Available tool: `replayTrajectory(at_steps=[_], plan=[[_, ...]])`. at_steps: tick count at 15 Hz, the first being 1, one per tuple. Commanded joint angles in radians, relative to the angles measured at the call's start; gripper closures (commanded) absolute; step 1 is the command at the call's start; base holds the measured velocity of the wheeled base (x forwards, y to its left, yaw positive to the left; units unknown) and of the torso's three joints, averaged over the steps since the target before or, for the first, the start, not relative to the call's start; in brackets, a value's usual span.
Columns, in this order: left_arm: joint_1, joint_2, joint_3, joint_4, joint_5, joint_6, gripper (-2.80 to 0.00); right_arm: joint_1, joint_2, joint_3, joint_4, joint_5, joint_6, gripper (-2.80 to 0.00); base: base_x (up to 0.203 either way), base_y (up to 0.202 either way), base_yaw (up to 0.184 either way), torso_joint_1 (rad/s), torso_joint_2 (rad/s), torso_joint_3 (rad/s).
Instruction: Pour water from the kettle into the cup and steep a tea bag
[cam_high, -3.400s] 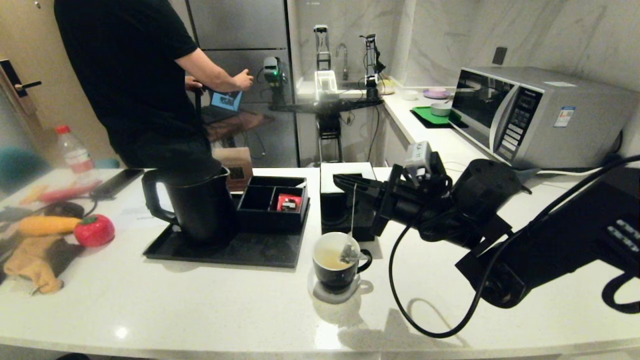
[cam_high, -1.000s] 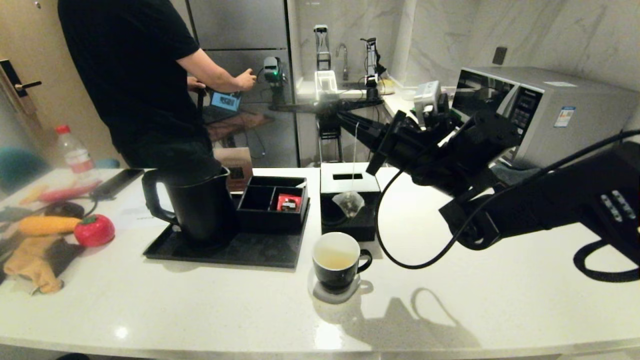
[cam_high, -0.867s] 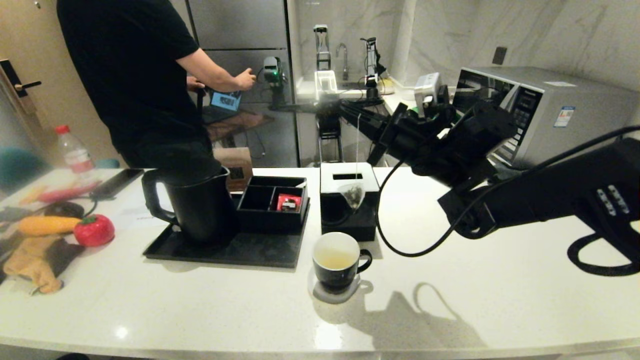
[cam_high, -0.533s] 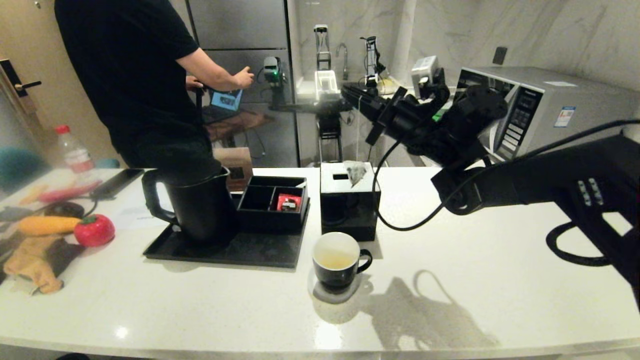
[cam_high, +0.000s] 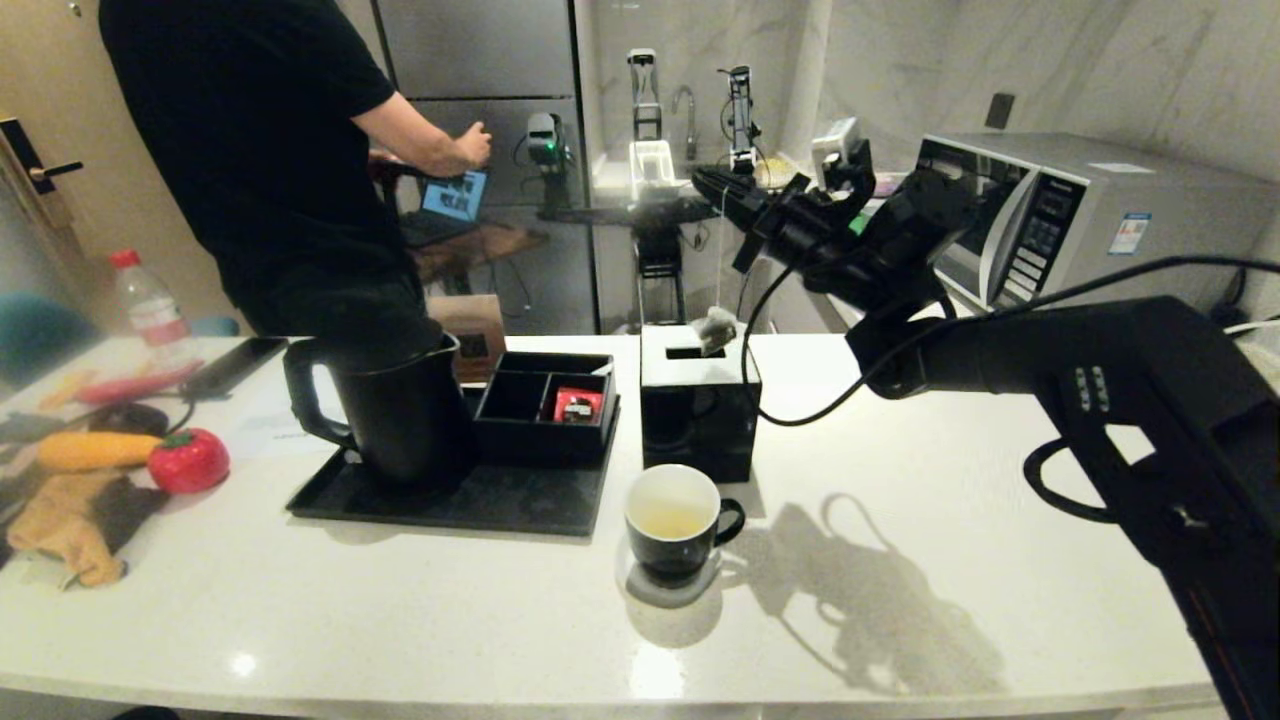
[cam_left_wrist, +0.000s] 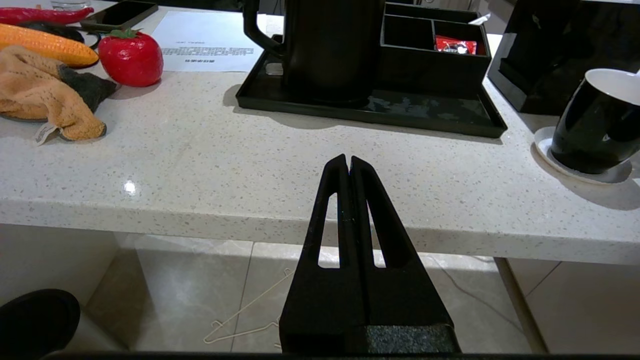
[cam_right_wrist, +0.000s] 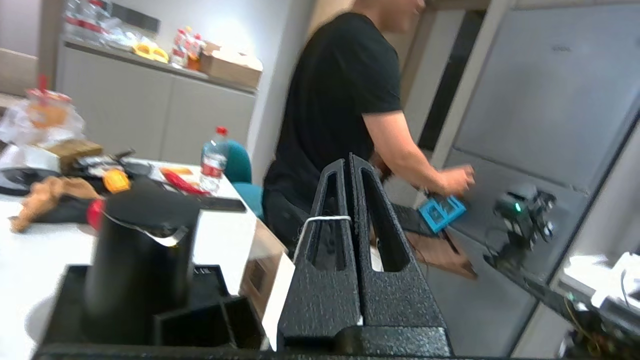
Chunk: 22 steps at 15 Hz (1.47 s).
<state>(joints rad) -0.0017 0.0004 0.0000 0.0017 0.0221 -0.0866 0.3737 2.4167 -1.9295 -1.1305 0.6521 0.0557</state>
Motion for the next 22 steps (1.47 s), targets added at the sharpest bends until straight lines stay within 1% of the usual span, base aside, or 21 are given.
replayTrajectory(at_steps=[1, 5, 9, 19, 22], plan=[[0.0, 0.0, 0.0, 0.0, 0.001, -0.001, 0.0, -0.018, 0.044, -0.017, -0.014, 0.0, 0.019, 0.0, 0.0, 0.0, 0.0, 0.0, 0.0, 0.0], [0.0, 0.0, 0.0, 0.0, 0.001, -0.001, 0.0, -0.039, 0.056, -0.018, -0.018, 0.0, 0.03, 0.0, 0.0, 0.0, 0.0, 0.0, 0.0, 0.0], [0.0, 0.0, 0.0, 0.0, 0.001, -0.001, 0.0, -0.04, 0.062, -0.02, -0.018, 0.001, 0.032, 0.0, 0.0, 0.0, 0.0, 0.0, 0.0, 0.0], [0.0, 0.0, 0.0, 0.0, 0.001, -0.001, 0.0, 0.013, 0.081, -0.019, -0.022, 0.006, 0.03, 0.0, 0.0, 0.0, 0.0, 0.0, 0.0, 0.0], [0.0, 0.0, 0.0, 0.0, 0.001, -0.001, 0.0, 0.018, 0.099, -0.02, -0.022, 0.004, 0.03, 0.0, 0.0, 0.0, 0.0, 0.0, 0.0, 0.0]])
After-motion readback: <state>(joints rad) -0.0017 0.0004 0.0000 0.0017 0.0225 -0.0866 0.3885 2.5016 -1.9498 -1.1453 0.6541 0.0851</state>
